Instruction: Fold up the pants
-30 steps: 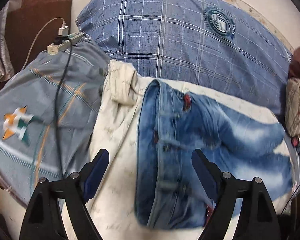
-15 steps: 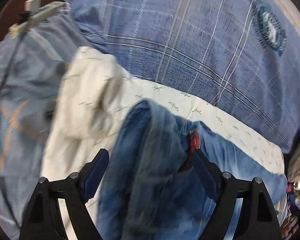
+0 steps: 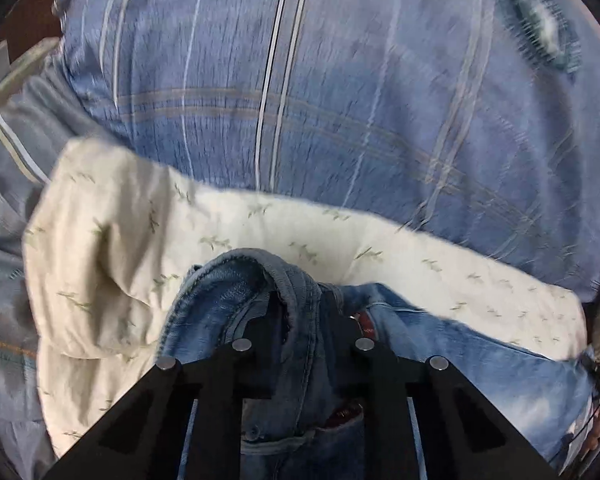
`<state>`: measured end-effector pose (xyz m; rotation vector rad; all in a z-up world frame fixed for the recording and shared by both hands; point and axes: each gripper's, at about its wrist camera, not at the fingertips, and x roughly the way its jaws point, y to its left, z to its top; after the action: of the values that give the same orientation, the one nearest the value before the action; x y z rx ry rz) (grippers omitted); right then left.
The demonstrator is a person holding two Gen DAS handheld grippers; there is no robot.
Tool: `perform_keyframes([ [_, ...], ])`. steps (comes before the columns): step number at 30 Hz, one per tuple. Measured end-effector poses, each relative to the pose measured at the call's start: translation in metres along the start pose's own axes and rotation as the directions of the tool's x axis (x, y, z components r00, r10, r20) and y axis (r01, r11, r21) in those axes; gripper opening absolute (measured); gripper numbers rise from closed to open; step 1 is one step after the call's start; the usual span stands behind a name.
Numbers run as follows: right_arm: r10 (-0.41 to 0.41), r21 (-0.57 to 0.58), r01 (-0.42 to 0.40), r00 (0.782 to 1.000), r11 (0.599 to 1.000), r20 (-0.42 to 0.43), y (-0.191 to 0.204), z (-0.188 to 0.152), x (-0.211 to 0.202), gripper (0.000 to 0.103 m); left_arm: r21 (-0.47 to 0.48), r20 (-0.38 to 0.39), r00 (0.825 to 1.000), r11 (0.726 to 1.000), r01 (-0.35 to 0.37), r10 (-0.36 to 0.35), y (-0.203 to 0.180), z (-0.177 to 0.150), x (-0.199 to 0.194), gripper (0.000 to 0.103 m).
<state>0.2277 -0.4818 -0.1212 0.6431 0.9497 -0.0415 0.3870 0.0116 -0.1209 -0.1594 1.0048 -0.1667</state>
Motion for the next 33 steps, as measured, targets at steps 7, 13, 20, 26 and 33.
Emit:
perform_keyframes([
  [7, 0.121, -0.068, -0.106, 0.951, 0.992, 0.284, 0.024, -0.016, -0.1, 0.006, -0.059, 0.198, 0.963, 0.979, 0.195, -0.181, 0.041, -0.021, -0.098, 0.018],
  [13, 0.108, -0.135, -0.057, 0.906, 0.989, 0.409, 0.004, -0.078, -0.147, 0.006, 0.005, 0.291, 0.923, 0.965, 0.263, -0.253, 0.075, -0.102, -0.166, 0.018],
  [20, 0.08, -0.166, -0.02, 0.928, 0.986, 0.363, -0.035, -0.181, -0.172, 0.006, 0.035, 0.167, 0.959, 0.974, 0.225, -0.228, 0.101, -0.217, -0.172, 0.019],
  [26, 0.067, -0.141, -0.047, 0.988, 0.989, 0.136, -0.067, -0.252, -0.175, 0.011, -0.042, 0.077, 0.975, 0.977, 0.21, -0.206, 0.126, -0.262, -0.16, 0.022],
  [33, 0.019, -0.096, -0.011, 0.996, 0.995, 0.087, -0.101, -0.284, -0.21, 0.011, -0.079, 0.057, 0.992, 0.99, 0.12, -0.115, 0.138, -0.271, -0.173, 0.021],
])
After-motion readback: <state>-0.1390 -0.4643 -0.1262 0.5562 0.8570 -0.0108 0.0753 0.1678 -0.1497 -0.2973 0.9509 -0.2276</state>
